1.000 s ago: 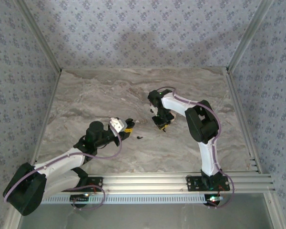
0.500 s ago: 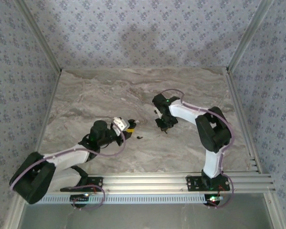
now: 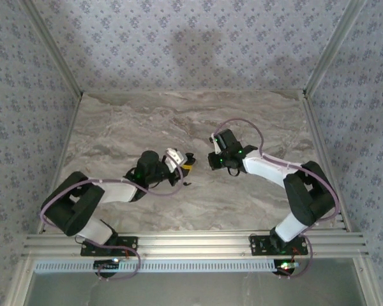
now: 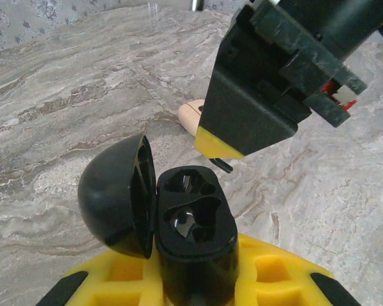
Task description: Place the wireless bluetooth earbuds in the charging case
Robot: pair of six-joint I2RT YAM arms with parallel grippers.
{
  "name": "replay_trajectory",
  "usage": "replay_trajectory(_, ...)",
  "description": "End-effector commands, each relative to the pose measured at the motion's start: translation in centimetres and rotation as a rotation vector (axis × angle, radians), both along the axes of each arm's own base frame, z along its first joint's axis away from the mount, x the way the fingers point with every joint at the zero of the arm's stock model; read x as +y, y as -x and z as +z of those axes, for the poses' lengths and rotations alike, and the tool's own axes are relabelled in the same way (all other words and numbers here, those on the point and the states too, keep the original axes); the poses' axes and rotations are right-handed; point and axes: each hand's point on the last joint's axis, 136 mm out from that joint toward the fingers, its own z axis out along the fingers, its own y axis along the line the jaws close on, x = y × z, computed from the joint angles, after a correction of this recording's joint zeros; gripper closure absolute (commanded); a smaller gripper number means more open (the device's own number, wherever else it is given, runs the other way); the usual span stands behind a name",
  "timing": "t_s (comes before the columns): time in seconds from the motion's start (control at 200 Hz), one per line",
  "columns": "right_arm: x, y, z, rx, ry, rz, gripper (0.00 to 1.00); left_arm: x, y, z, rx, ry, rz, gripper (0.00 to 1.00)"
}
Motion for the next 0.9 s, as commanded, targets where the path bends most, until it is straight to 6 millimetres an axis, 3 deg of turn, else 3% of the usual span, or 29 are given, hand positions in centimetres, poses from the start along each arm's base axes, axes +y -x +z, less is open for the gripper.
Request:
replay_trajectory(0.0, 0.4, -1.4, 3.2, -0.118, -0.102, -0.043, 0.85, -1.4, -0.4, 1.4, -0.030, 0.054, -0.032, 0.87)
replay_trajectory(0.155, 0.3, -1.3, 5.2, -0.188, -0.162, -0.047, 0.85, -2.1, -1.0, 1.0, -0.010, 0.062, -0.040, 0.87)
replay_trajectory(0.46, 2.3, -1.0, 9.5, -0.290, -0.351, 0.007, 0.85, -3.6, -1.7, 1.2, 0.016, 0.101, -0.069, 0.87)
replay_trajectory(0.69, 3.3, -0.5, 11.6, -0.360, -0.423, 0.051, 0.85, -4.0, -2.0, 1.9, 0.017, 0.124, -0.073, 0.87)
replay_trajectory(0.894, 3.7, 0.1, 12.4, -0.382, -0.450, 0.076, 0.85, -4.3, -2.3, 2.2, 0.023, 0.140, -0.073, 0.87)
